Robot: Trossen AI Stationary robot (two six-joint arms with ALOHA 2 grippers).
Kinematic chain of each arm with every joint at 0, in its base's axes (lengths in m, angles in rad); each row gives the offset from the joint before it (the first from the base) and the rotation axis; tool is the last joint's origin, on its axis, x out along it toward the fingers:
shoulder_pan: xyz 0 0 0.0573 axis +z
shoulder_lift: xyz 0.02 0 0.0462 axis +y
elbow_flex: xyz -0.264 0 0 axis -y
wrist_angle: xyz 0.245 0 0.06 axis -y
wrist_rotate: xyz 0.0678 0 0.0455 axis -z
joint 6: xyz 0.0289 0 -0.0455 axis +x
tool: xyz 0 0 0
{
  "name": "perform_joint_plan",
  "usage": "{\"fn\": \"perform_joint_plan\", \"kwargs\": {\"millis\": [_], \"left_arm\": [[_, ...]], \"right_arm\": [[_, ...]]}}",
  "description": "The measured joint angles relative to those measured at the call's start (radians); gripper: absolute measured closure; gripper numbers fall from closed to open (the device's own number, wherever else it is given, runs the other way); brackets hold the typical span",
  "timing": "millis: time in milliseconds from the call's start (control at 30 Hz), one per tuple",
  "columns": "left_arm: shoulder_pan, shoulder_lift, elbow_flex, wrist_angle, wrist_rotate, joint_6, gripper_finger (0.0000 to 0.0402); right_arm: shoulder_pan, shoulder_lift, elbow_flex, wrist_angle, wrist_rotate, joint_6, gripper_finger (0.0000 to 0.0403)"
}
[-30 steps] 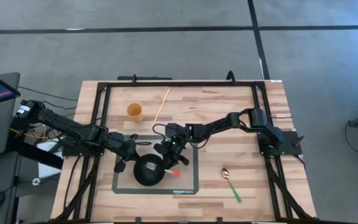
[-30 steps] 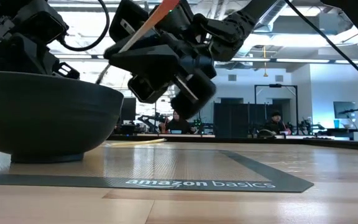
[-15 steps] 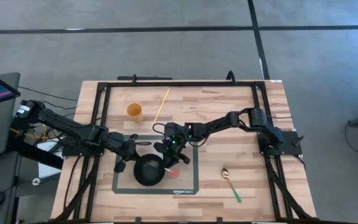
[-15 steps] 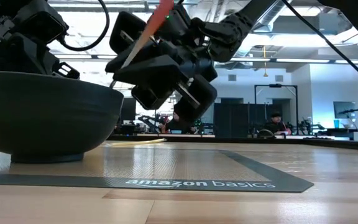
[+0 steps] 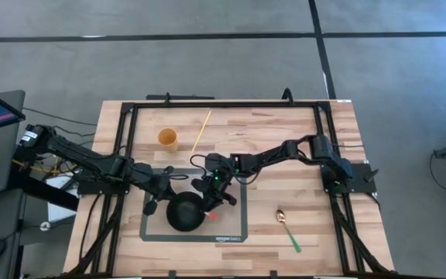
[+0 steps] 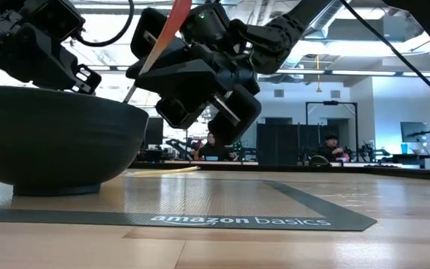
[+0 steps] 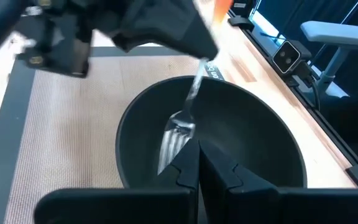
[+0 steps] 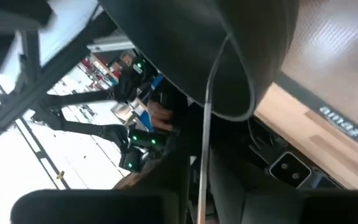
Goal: Pick & Place Utensil
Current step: Put the orange fork into the black bowl
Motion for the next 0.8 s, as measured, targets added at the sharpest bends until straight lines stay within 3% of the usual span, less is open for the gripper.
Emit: {"fn": "perform_joint_plan", "kwargs": {"millis": [167, 433, 800], "left_arm": [[0.000, 0.000, 0.000, 0.000, 0.000, 0.000, 0.0398], [-0.021, 0.000, 0.000, -0.008, 0.009, -0.007, 0.0398], [-0.060, 0.000, 0.000, -0.008, 0.009, -0.008, 0.0398]], "right_arm": [[0.025, -0.002, 0.000, 0.052, 0.002, 0.029, 0.0342], [-0.003, 0.000, 0.000, 0.057, 0.054, -0.076, 0.0343], [-0.008, -0.001, 0.000, 0.099, 0.001, -0.117, 0.0343]]}}
